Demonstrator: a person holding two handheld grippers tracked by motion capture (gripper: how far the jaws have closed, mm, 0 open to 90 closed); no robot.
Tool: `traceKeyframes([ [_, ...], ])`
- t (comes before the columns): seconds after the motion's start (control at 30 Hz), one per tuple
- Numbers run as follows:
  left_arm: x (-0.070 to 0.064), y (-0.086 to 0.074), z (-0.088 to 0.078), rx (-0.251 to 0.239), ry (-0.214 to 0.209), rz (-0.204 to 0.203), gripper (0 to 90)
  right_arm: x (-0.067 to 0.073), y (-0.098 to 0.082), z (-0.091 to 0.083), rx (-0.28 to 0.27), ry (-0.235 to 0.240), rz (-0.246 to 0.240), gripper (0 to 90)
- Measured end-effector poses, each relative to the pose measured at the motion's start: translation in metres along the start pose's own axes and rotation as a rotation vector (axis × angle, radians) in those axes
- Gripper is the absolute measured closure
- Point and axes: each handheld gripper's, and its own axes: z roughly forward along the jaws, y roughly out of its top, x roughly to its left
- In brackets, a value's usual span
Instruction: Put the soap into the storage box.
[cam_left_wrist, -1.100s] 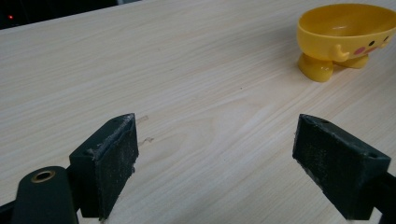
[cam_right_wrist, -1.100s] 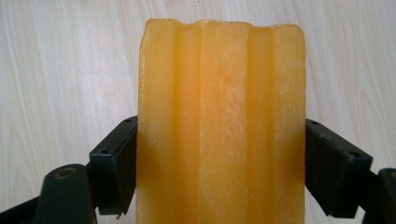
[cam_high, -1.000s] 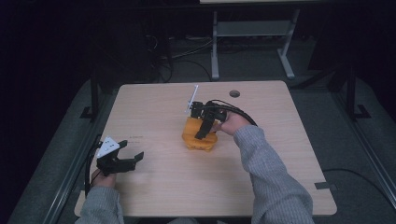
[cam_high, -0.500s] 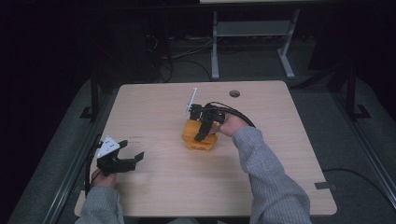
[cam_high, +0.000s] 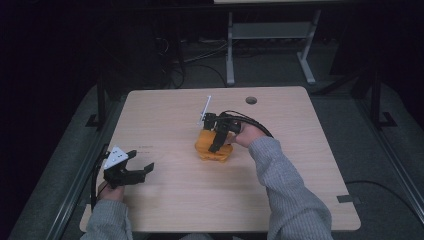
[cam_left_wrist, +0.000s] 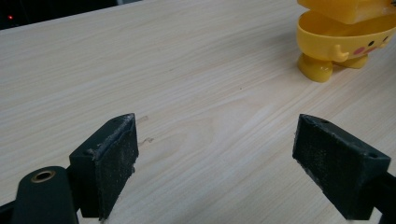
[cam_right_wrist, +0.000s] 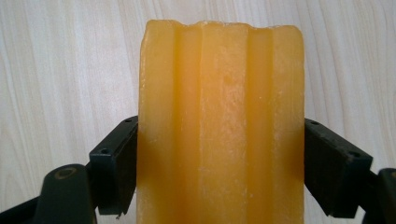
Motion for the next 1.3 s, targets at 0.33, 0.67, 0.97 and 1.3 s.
traceKeyframes([
  [0.33,0.0,0.0,0.0,-0.002,-0.002,0.001,13.8,0.0,0.0,0.003,-0.004,0.006,-0.002,21.2],
  [0.67,0.0,0.0,0.0,-0.004,0.0,0.002,13.8,0.001,0.001,0.006,-0.006,0.006,-0.007,21.2],
  [0.97,0.0,0.0,0.0,-0.003,0.0,0.001,13.8,0.002,0.0,0.008,-0.003,0.011,-0.011,21.2],
  [1.3,0.0,0.0,0.0,-0.005,0.0,0.001,13.8,0.001,0.0,0.01,0.002,0.002,-0.021,21.2],
])
